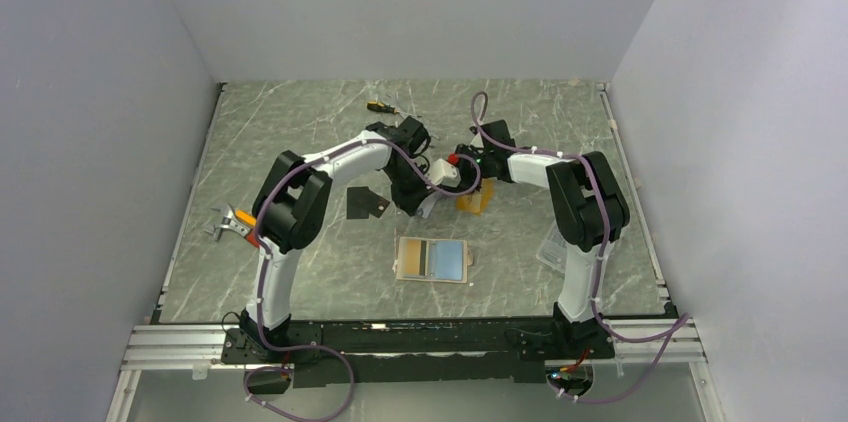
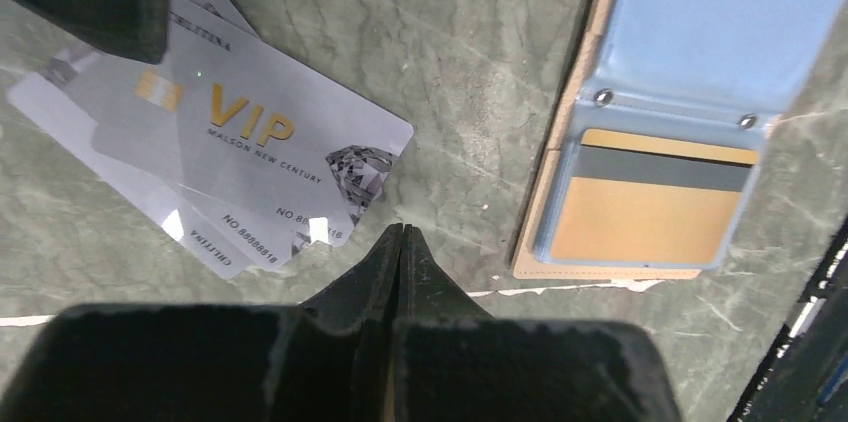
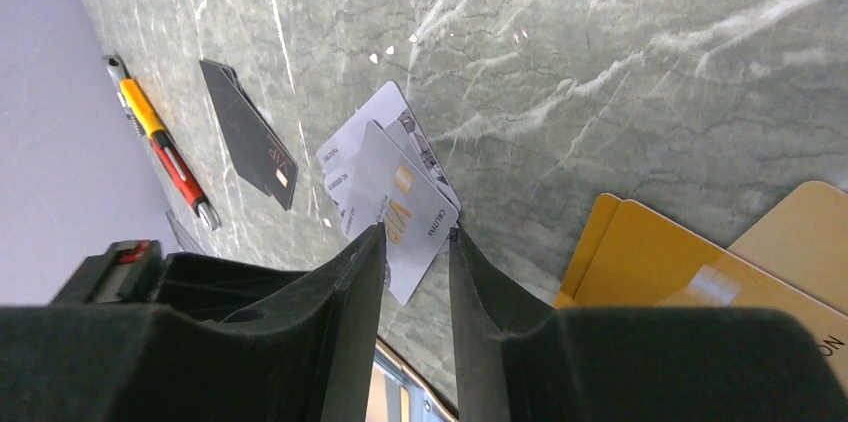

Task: Put the credit cards into the card holder
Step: Move the credit card to the center of the board, then pick up the credit card from the center of the board.

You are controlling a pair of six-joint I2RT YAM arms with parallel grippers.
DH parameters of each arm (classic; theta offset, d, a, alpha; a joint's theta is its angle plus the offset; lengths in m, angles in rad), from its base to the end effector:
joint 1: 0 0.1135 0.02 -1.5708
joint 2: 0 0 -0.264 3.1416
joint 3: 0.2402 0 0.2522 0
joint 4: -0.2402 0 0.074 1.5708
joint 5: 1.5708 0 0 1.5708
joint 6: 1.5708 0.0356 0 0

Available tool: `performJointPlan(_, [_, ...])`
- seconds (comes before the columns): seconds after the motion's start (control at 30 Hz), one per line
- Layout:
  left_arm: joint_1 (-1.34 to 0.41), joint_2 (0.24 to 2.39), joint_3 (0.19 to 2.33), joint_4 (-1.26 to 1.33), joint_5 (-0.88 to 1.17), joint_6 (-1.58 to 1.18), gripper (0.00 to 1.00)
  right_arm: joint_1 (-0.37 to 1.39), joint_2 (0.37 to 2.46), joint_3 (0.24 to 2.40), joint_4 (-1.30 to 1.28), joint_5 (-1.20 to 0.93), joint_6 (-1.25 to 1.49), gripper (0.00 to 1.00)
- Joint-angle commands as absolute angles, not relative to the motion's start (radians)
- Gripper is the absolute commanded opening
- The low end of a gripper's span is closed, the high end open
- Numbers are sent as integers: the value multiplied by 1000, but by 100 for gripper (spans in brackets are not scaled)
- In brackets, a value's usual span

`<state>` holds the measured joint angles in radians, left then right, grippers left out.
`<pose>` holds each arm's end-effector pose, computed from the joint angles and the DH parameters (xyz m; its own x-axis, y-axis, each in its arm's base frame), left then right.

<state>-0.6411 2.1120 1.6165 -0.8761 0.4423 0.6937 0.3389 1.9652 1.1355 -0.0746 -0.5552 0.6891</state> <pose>0.3283 -0.2640 0.1720 -0.2150 0.8815 -0.4204 0.9701 0.1431 -0.1961 0.3668 0.1492 0.1351 -0.9472 0.2391 -0.2137 0.0161 0.7011 0.7129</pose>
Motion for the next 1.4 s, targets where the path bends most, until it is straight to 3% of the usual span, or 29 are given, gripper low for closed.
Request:
performJointPlan(0.0, [-626,2067,1706,-927,564,721,3,333,1918,1130,-55,-557,683,32])
performJointPlan(0.63, [-662,2132,1617,-781,298,698,1,331,1903,1110,-33,-563,700,31])
performJointPlan(1.37, [-678,2134,1582,-802,298,733,0,322,1929,1052,89,-651,786,31])
